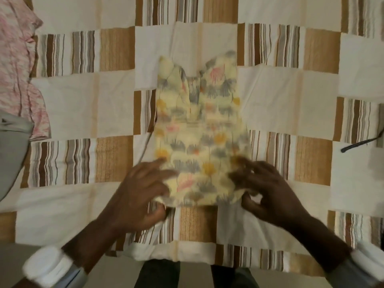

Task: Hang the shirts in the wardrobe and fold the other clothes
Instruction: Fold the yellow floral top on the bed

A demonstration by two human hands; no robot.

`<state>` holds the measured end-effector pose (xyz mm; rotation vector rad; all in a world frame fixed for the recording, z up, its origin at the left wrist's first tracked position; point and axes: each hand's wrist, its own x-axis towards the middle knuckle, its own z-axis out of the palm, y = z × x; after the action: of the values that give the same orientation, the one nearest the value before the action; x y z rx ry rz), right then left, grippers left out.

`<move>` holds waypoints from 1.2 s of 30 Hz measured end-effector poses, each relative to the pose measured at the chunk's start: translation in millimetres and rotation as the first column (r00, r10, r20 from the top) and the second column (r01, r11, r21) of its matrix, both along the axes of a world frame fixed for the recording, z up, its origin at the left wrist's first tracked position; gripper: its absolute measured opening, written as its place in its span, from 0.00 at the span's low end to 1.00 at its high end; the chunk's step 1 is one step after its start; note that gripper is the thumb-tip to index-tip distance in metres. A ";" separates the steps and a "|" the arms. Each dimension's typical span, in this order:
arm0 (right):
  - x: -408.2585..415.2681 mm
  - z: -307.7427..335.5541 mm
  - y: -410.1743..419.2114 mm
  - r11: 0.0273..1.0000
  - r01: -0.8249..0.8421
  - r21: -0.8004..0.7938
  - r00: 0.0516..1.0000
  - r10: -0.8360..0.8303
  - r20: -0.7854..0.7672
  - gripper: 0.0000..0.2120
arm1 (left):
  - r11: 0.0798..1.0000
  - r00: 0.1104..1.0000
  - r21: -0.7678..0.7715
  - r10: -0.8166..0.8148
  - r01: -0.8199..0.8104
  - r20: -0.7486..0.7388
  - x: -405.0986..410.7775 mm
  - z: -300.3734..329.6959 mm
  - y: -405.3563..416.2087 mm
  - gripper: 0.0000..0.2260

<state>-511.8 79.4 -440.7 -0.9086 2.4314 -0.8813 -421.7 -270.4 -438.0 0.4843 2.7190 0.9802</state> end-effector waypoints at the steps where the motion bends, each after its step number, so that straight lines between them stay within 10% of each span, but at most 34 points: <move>1: 19.3 9.0 7.2 1.000 0.007 -0.019 0.992 -0.004 0.123 0.14 | 0.997 0.996 0.072 -0.039 0.034 0.079 21.1 5.9 4.2 0.08; 7: 93.4 40.8 28.3 0.941 0.338 -0.019 0.650 -0.219 0.728 0.06 | 0.806 0.842 0.402 0.205 -0.435 0.499 112.5 34.1 39.0 0.17; 10: 81.2 40.3 10.4 0.674 0.737 -0.037 0.461 -0.462 0.757 0.10 | 0.480 0.563 0.327 0.512 -0.814 0.649 88.2 35.5 53.9 0.07; 15: 42.8 10.1 -34.8 0.461 0.881 -0.111 0.419 -0.647 0.637 0.11 | 0.374 0.520 0.361 0.625 -0.854 0.582 15.6 9.9 67.6 0.05; 25: -20.5 -48.7 -69.1 0.431 0.902 -0.014 0.420 -0.870 0.257 0.14 | 0.469 0.485 0.133 0.810 -0.873 0.330 -47.4 -52.6 55.9 0.13; 30: -22.4 -36.8 -50.8 0.445 0.895 0.014 0.388 -0.796 0.465 0.18 | 0.319 0.314 0.087 0.778 -0.944 0.544 -51.9 -24.2 49.8 0.15; 36: 29.9 -6.1 -13.8 0.572 0.816 0.086 0.388 -0.652 0.651 0.26 | 0.540 0.497 0.086 0.687 -0.838 0.530 20.7 -7.8 52.2 0.25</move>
<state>-481.9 65.6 -446.8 0.5348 2.0406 -1.5196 -400.9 -218.2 -445.8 -0.9696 2.2736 1.5263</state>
